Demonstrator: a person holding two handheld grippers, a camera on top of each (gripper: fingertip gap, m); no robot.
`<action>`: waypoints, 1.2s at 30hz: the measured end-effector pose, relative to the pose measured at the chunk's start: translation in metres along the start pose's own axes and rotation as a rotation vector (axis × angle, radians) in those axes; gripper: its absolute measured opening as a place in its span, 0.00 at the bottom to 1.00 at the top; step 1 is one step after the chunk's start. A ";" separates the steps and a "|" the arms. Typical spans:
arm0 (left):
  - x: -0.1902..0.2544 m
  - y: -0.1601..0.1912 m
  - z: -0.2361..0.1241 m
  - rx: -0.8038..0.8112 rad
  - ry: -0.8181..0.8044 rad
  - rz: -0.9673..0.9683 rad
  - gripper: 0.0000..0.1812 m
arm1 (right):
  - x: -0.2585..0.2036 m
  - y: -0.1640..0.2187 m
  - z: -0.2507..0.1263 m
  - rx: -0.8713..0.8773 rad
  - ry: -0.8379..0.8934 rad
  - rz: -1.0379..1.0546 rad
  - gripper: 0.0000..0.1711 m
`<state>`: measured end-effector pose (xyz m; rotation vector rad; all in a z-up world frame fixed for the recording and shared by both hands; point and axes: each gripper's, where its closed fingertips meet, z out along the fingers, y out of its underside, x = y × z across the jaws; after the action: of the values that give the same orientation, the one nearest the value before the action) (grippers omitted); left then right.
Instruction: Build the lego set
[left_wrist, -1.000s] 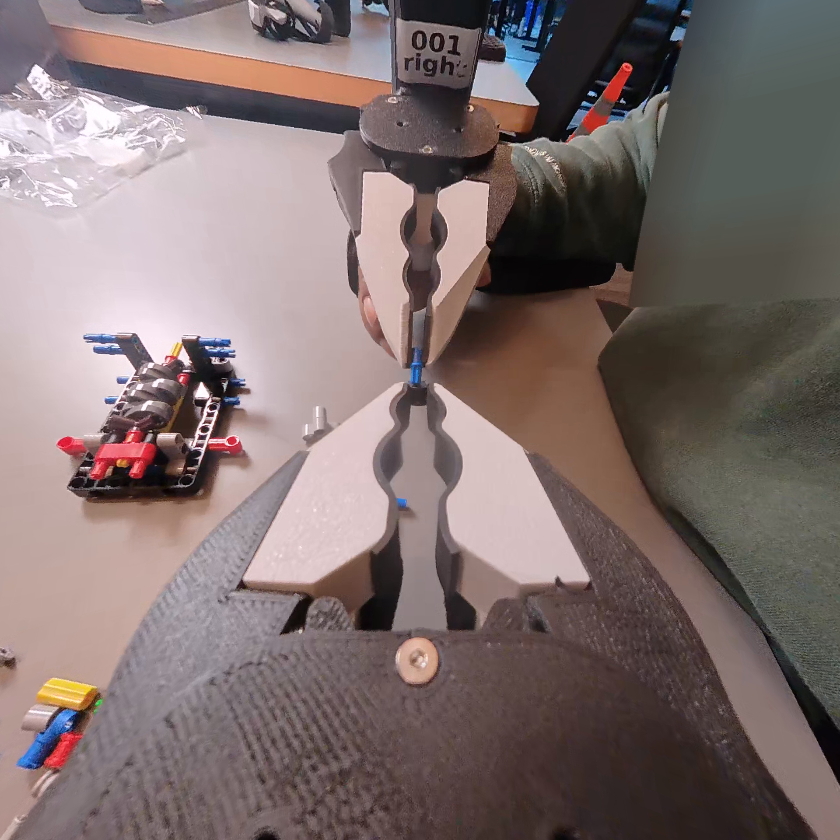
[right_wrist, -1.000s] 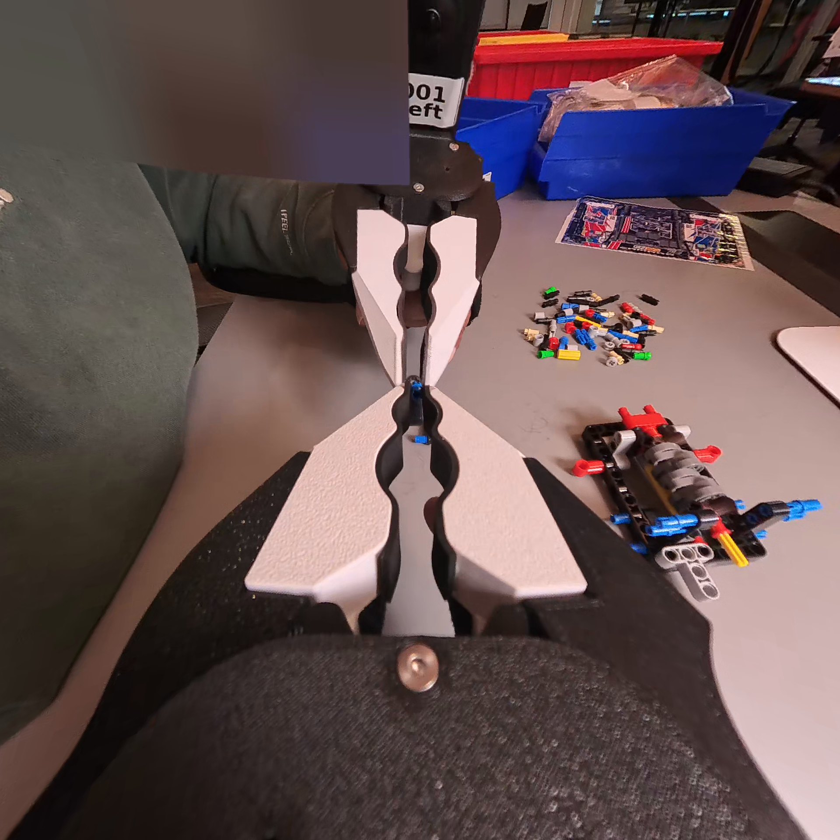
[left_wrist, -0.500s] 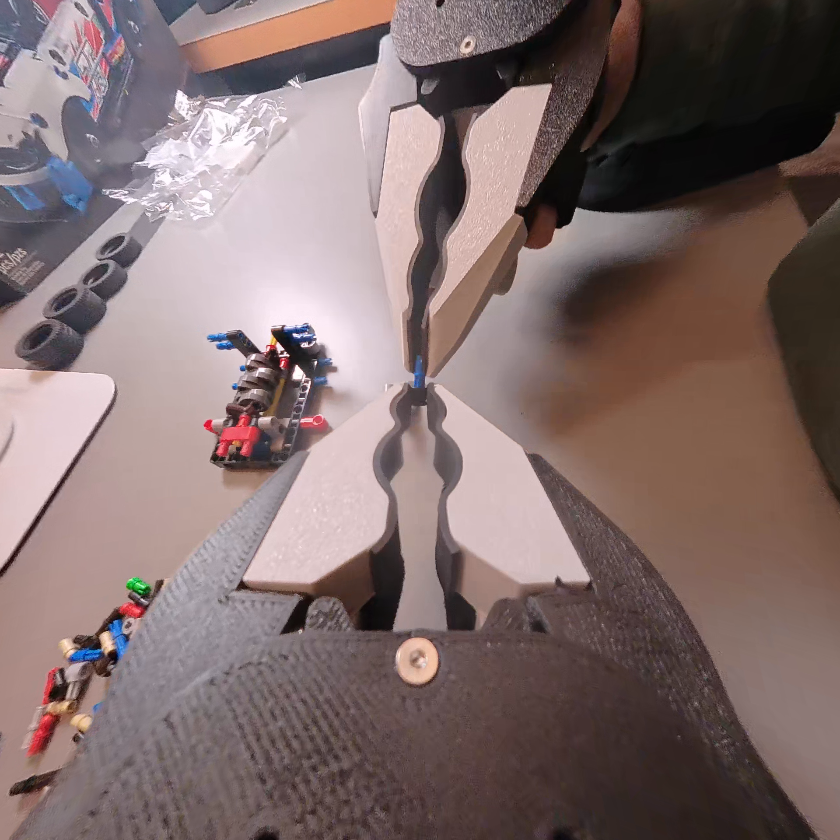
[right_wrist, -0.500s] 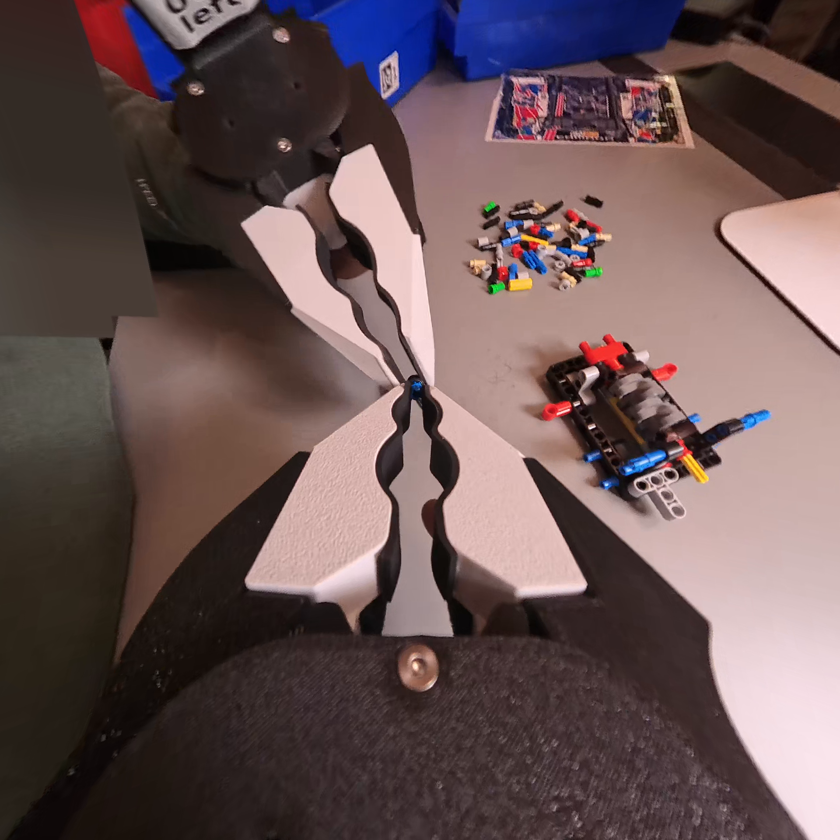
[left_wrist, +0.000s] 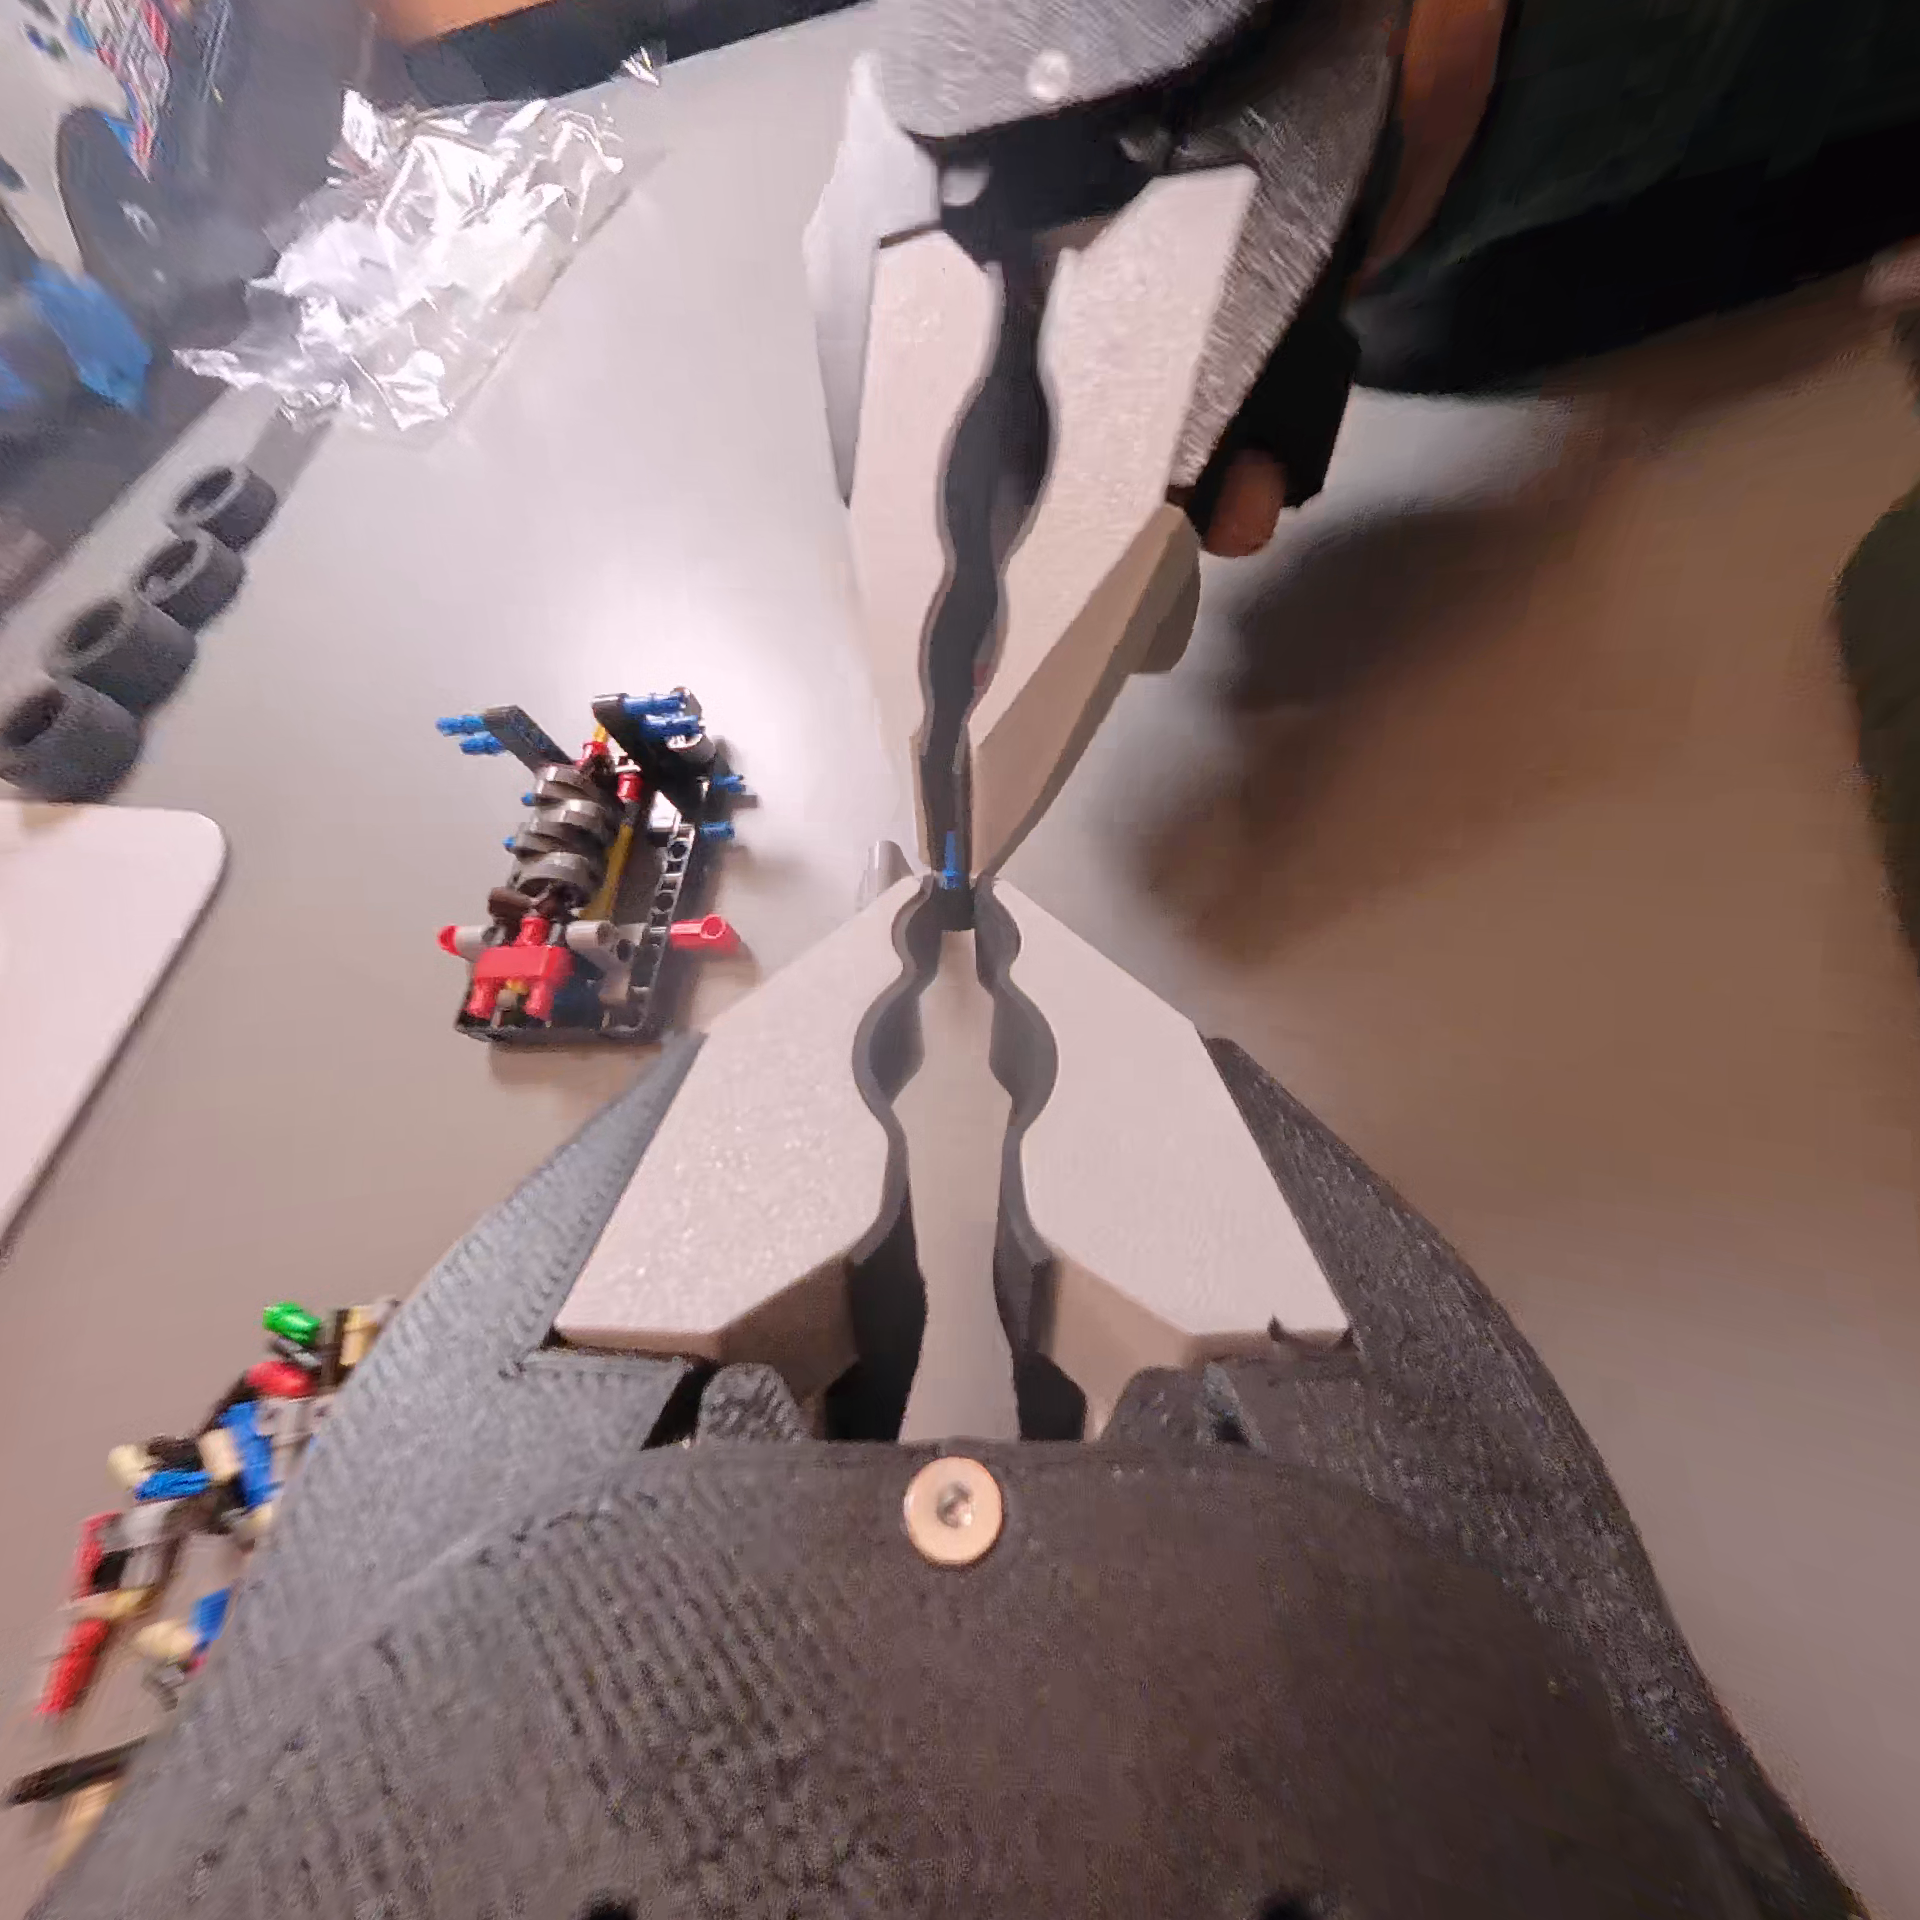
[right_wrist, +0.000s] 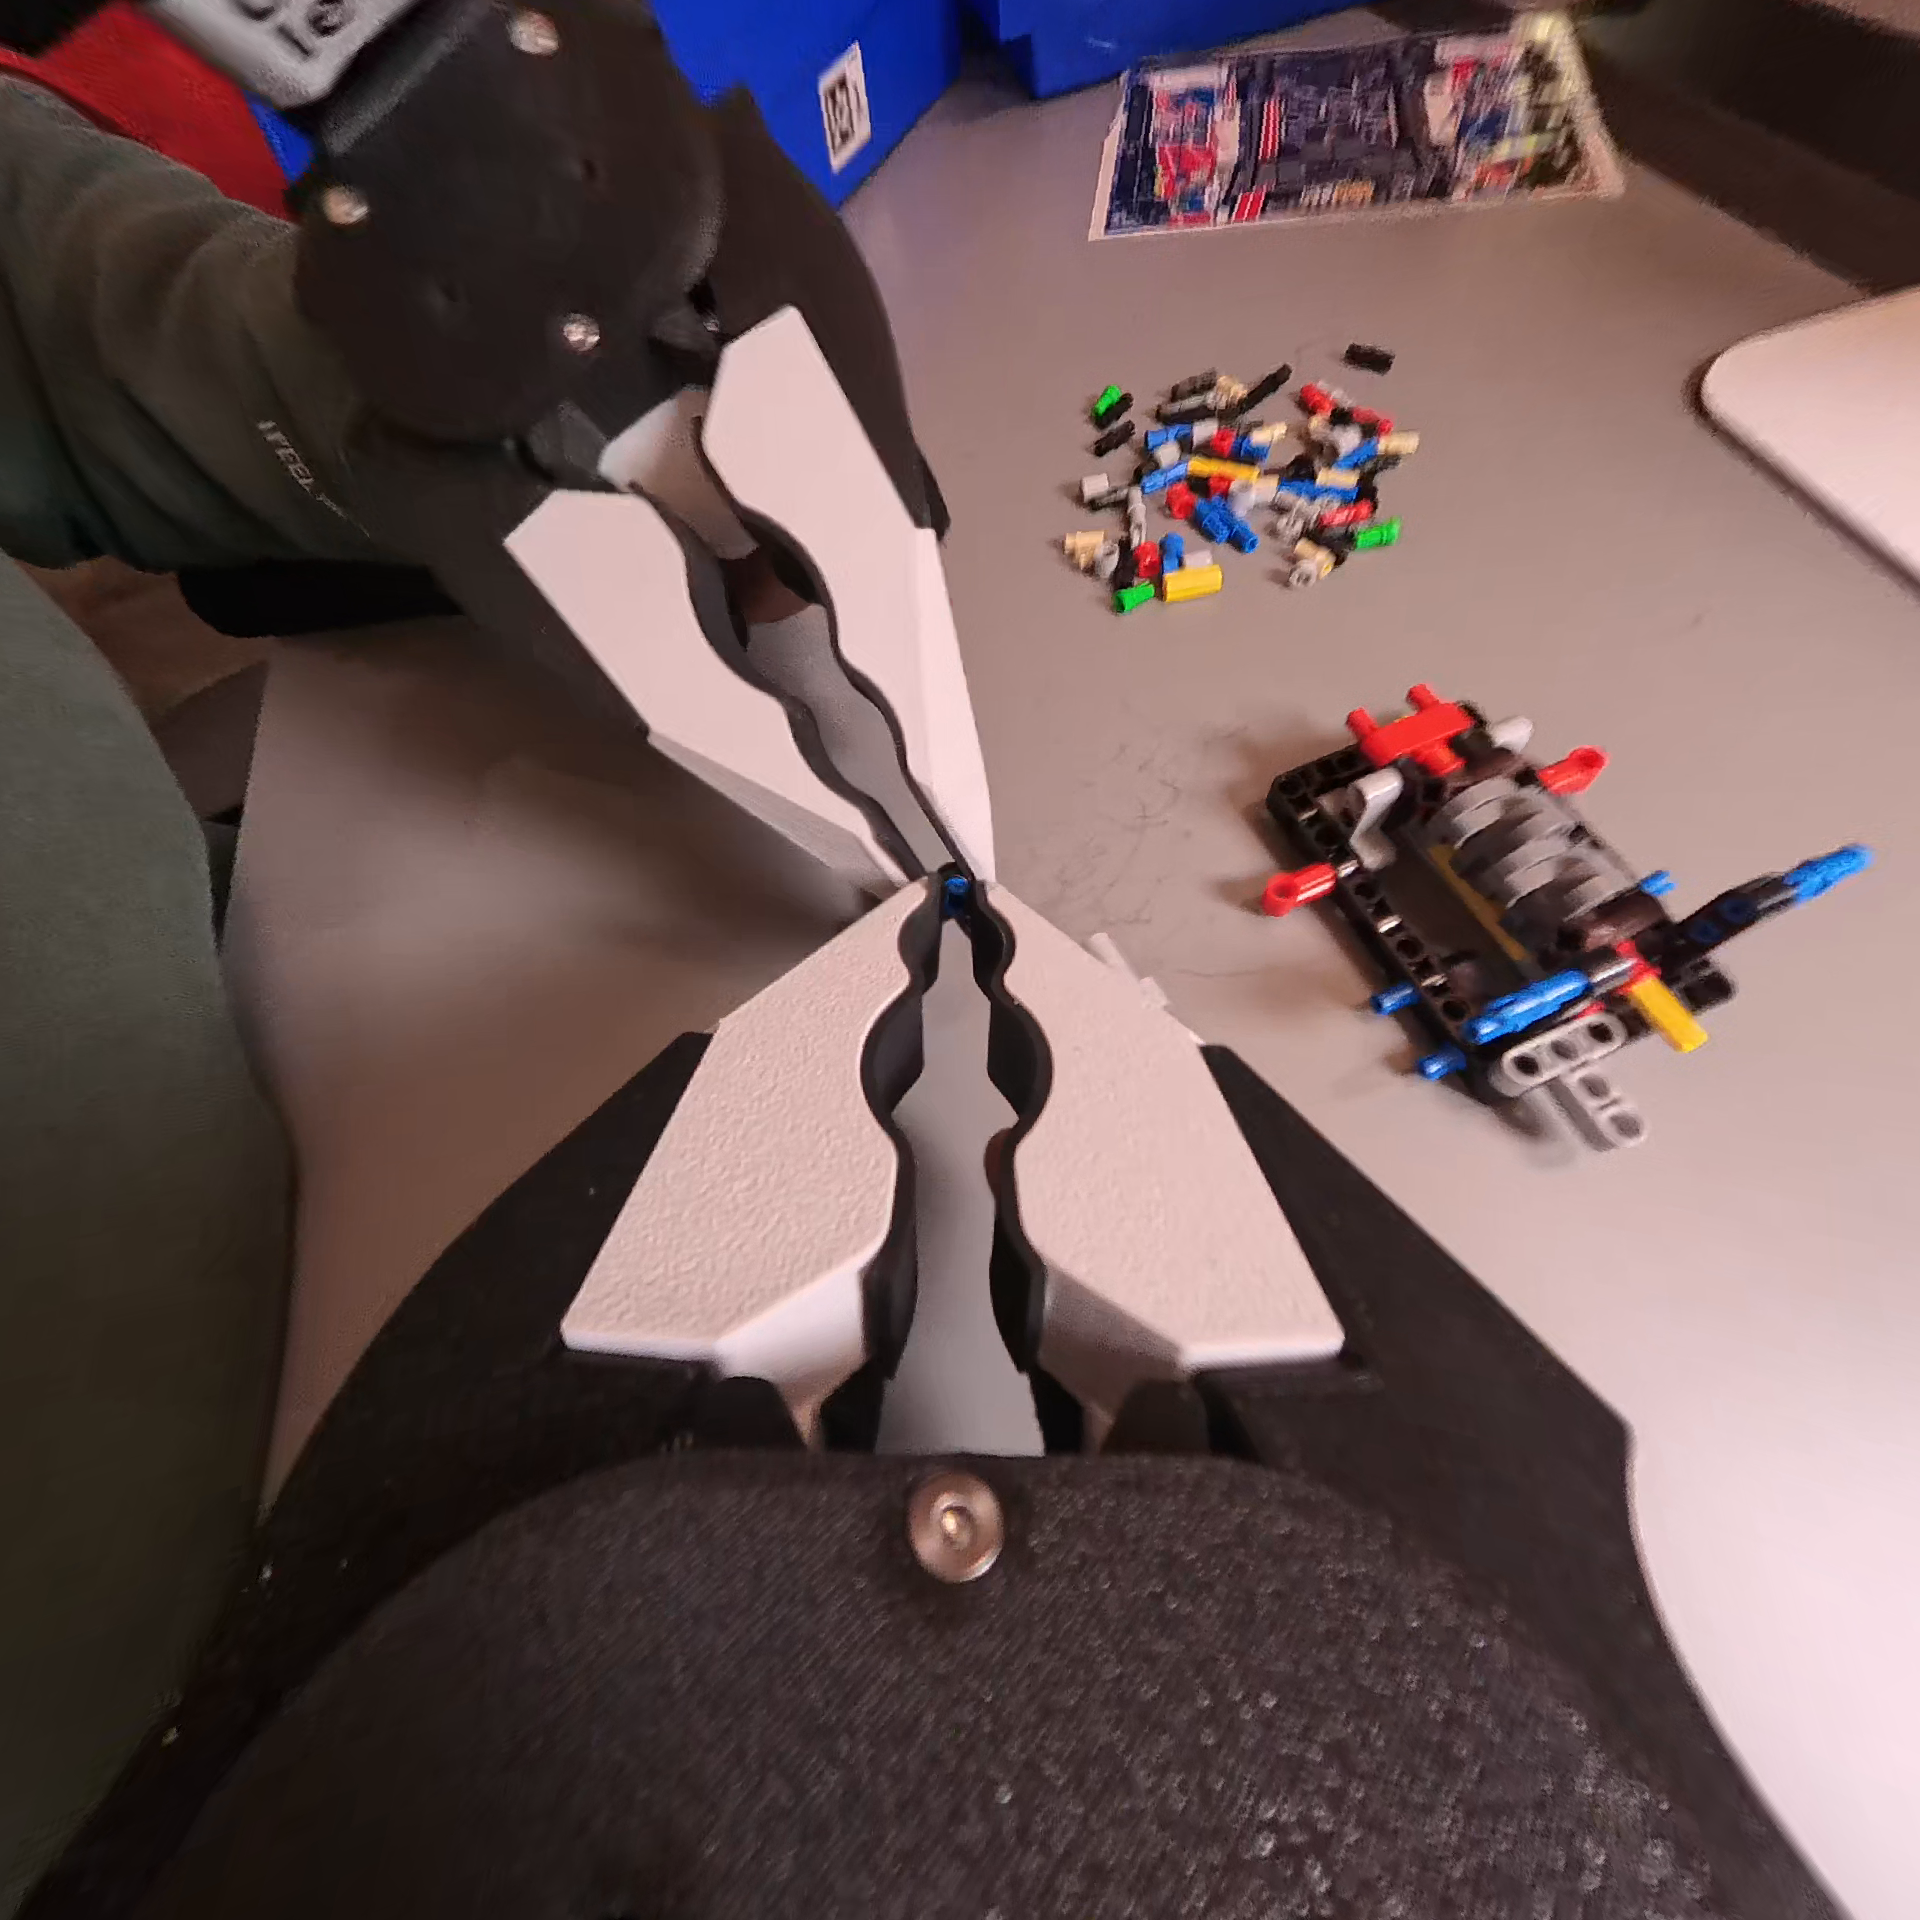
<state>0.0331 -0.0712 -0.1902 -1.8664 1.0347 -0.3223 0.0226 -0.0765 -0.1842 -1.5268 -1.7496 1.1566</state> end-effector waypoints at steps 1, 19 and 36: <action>-0.001 -0.003 -0.002 0.028 0.038 -0.079 0.03 | 0.001 -0.004 -0.003 0.027 0.005 -0.036 0.02; -0.004 -0.026 -0.017 0.297 0.466 -0.885 0.03 | 0.001 -0.026 -0.003 0.061 0.319 -0.721 0.10; -0.024 -0.035 -0.034 0.479 0.572 -0.995 0.03 | 0.004 -0.034 -0.019 0.210 0.145 -0.407 0.15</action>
<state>0.0169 -0.0667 -0.1387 -1.7241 0.2175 -1.5990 0.0203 -0.0675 -0.1465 -1.0420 -1.6801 0.9607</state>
